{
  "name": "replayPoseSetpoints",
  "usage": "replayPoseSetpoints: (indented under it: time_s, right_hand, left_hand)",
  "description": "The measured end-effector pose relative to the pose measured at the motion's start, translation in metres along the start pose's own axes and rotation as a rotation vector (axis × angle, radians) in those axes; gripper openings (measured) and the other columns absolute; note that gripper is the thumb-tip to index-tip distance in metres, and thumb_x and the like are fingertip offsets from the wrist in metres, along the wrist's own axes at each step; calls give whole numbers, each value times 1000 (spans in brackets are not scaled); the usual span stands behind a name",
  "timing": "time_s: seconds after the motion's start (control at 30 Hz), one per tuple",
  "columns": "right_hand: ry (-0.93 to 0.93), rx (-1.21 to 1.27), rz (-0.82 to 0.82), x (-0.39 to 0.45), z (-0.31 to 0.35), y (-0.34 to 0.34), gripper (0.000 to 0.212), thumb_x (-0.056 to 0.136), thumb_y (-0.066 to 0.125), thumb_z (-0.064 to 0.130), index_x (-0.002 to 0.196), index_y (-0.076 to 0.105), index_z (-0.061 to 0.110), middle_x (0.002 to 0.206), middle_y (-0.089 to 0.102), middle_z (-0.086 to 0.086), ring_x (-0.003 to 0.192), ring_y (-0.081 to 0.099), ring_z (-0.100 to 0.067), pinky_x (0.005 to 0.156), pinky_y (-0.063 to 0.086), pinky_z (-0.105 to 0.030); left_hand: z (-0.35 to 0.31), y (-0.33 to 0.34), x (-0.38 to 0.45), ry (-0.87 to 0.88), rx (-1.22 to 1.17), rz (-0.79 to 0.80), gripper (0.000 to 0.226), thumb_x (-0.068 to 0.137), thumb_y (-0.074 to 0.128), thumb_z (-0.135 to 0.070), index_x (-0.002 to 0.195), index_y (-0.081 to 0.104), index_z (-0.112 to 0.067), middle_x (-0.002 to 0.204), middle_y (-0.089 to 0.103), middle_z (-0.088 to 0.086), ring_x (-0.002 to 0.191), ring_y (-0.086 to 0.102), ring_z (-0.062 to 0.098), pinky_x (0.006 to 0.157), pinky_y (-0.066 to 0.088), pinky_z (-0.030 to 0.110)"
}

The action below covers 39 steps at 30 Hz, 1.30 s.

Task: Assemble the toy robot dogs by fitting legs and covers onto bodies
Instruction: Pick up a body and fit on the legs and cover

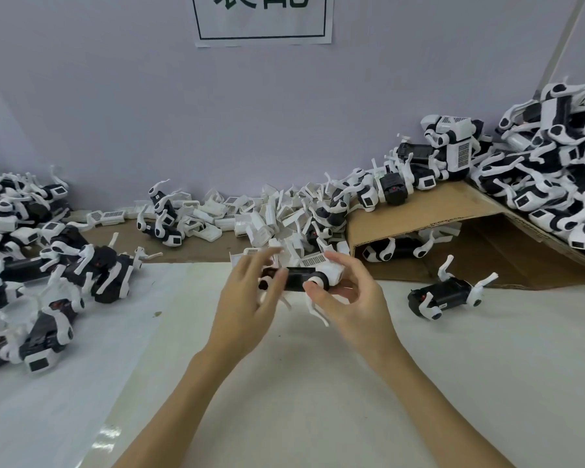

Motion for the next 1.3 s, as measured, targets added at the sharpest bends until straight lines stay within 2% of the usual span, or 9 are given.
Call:
replayPoseSetpoints:
  time_s: [0.17,0.27,0.4,0.57,0.7,0.8,0.93,1.13,1.3]
  right_hand:
    - [-100,-2,52,-7,11,12,35,93,66,53,109,73,23,104,72,-7,95,69,-20,85,52,-30]
    - [18,322,185,-3,6,17,37,110,42,16,133,65,0,124,70,-22,115,66,-27,102,52,-36]
    - [30,-161,306,-10,-3,32,50,102,60,7,134,62,46,133,67,12,122,61,-4,102,50,-25]
    - [57,-110,241,-13,-17,39,24,100,71,24,124,70,25,118,75,6,116,69,-12,97,56,-30]
    - [4,-195,176,-9,-13,24,11,97,73,21,104,70,29,88,75,12,81,71,-5,72,51,-16]
    - [-62,-246,73,-7,-6,15,22,90,83,27,102,67,37,90,71,9,74,67,-10,59,53,-18]
    - [-129,-271,-37,-7,2,3,27,82,87,30,101,70,37,101,63,4,84,63,-12,53,58,-22]
    - [-179,-445,-81,-7,3,-2,37,76,92,38,104,71,27,104,60,7,93,61,-4,74,48,-10]
    - [189,-73,53,-4,-19,8,29,91,81,33,112,62,34,117,70,-3,102,71,-13,75,58,-23]
  left_hand:
    - [0,26,-8,-84,-256,166,36,100,45,-62,123,68,-45,124,55,-10,103,67,13,79,61,31]
    - [18,18,-4,-342,-603,46,33,98,52,-58,102,77,-36,104,66,6,81,68,18,62,57,31]
    - [28,28,-6,-491,-908,61,68,98,52,-64,130,67,-6,59,68,-4,74,68,18,57,54,28]
    - [11,40,-13,-365,-606,209,54,93,48,-68,127,55,-27,124,67,9,106,70,24,79,56,27]
    - [-6,39,-15,-210,-354,164,42,96,40,-69,126,52,-41,135,48,-6,122,52,-2,93,45,8]
    - [-8,28,-8,-227,-445,99,29,103,42,-50,117,67,-50,125,66,-12,120,61,5,89,47,11]
    - [9,24,-6,-452,-799,162,74,106,22,-73,128,77,-29,124,77,8,118,72,26,90,59,39]
    - [19,33,-8,-503,-859,271,65,106,49,-62,137,69,-9,139,69,20,133,63,38,103,57,56]
    - [20,35,-12,-604,-1191,240,53,109,54,-40,133,67,4,138,64,33,131,61,51,107,51,65]
Point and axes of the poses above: each hand's wrist, its own x-axis towards the middle knuckle, its own y-axis out of the palm, z = x × y, the point moved 9 cm from there along x, towards the middle knuckle
